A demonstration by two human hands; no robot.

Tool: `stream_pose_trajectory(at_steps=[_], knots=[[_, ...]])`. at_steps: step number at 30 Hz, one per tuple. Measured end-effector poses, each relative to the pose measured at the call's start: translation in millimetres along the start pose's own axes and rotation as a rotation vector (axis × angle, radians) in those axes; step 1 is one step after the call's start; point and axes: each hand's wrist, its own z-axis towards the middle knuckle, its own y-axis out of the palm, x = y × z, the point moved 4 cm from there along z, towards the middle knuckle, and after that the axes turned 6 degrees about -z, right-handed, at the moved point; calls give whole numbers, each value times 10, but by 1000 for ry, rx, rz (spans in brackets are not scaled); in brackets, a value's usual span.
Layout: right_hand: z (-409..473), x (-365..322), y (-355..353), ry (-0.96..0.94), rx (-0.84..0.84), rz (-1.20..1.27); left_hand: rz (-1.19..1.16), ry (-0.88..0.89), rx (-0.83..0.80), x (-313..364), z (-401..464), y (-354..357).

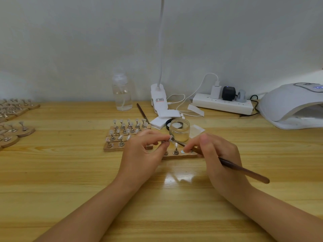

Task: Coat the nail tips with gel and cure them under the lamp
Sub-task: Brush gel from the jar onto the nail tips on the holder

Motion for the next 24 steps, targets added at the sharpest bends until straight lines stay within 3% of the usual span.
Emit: stream_pose_trajectory(at_steps=[24], knots=[[-19,-18,-32,-27,37,61,30,62,3,-11,4,-3]])
